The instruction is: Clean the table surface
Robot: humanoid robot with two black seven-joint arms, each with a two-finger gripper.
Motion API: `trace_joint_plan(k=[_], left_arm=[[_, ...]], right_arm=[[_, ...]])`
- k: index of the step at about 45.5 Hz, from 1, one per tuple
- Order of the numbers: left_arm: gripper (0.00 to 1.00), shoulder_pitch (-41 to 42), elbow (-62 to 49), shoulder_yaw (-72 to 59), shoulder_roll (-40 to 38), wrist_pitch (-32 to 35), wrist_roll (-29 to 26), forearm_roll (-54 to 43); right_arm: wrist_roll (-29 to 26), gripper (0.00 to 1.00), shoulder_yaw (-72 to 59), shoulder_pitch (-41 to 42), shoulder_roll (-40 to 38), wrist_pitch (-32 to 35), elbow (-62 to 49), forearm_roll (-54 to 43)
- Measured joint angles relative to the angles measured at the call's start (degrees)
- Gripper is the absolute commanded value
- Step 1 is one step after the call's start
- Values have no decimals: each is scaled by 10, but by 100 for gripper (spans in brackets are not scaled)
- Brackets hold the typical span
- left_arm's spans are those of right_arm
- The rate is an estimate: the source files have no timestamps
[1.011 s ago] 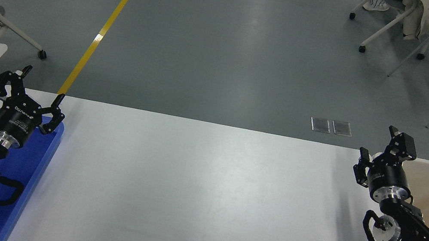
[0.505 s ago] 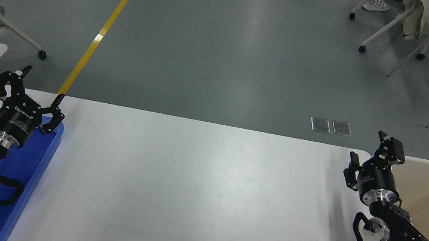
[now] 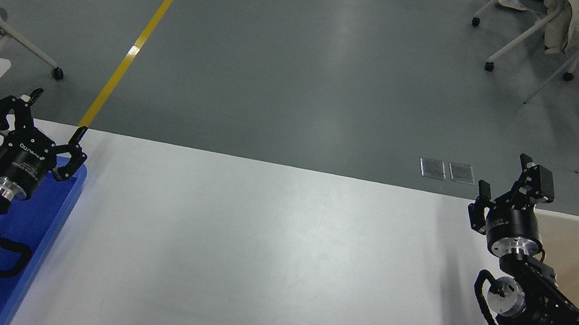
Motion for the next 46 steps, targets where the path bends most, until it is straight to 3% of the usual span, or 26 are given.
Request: trace_joint_plan(k=[16, 46], left_arm=[[100, 0, 0, 0, 0, 0, 0, 0], [100, 0, 0, 0, 0, 0, 0, 0]], right_arm=[[31, 98, -2, 5, -7, -1, -3, -1], [38, 98, -7, 4, -9, 0, -5, 0]])
